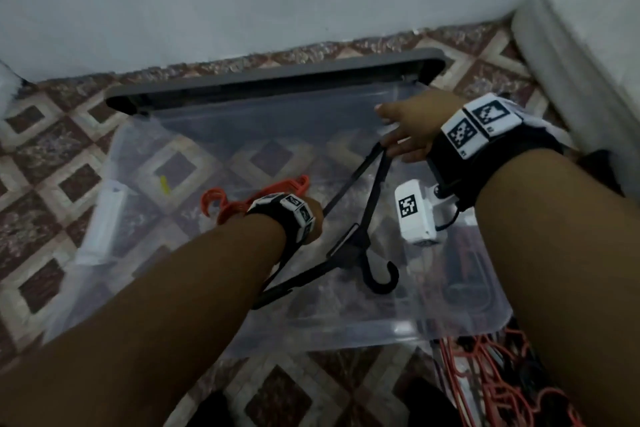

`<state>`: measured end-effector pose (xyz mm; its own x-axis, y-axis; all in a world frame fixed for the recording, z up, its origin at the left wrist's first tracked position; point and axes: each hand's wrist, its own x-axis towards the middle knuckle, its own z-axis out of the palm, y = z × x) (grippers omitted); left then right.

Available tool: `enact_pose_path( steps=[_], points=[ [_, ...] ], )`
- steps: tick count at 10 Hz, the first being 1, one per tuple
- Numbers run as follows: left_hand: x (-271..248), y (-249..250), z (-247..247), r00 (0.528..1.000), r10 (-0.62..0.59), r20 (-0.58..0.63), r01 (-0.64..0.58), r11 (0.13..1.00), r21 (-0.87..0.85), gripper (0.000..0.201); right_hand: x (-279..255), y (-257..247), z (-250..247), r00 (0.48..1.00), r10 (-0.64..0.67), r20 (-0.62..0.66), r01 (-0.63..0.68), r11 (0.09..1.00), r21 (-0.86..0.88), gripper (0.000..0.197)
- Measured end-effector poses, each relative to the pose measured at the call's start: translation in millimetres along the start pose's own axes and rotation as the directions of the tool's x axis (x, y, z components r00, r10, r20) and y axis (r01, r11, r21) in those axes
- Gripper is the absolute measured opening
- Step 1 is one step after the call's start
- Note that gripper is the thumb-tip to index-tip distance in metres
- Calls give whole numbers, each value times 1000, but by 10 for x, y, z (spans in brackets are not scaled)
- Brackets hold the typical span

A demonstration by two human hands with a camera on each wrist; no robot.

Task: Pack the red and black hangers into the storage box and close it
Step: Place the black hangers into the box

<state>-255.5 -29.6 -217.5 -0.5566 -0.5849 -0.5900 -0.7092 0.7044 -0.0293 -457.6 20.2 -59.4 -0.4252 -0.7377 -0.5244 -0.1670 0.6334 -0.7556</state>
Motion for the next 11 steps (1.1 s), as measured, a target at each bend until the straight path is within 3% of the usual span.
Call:
enact_pose_path(
  steps=[1,2,3,4,5,6,7,8,9,10,11],
  points=[
    [266,153,111,994,3,114,-1,1000,-21,23,35,200,-75,996,85,40,-85,996,-15,39],
    [373,273,208,967,28,252,-20,999,-33,28,6,284,-183,990,132,58,-136,988,72,32],
    [384,380,288,936,72,345,-103,992,72,39,-28,282,-245,989,129,76,-140,976,167,32],
    [367,377,280,917,132,376,-207,965,164,34,-52,277,-232,991,122,63,-132,970,205,35],
    [314,344,215,924,191,330,-270,939,212,21,-69,298,-245,994,103,43,-111,960,258,35],
    [297,345,269,896,175,409,-299,917,263,10,-82,331,-254,995,88,48,-98,948,302,32],
    [322,271,386,914,133,383,-213,961,176,32,-77,346,-232,996,73,40,-82,950,300,31],
    [368,189,425,937,95,337,-132,987,89,29,-65,356,-225,997,70,34,-77,952,296,28],
    [381,142,417,935,81,345,-95,995,25,43,-60,357,-230,998,66,23,-70,953,294,27],
    [309,143,517,937,72,342,-109,990,92,31,-68,355,-235,998,63,16,-65,954,292,27],
    [245,149,550,901,85,426,-178,967,184,22,-71,365,-236,998,60,23,-64,955,291,27]
  ],
)
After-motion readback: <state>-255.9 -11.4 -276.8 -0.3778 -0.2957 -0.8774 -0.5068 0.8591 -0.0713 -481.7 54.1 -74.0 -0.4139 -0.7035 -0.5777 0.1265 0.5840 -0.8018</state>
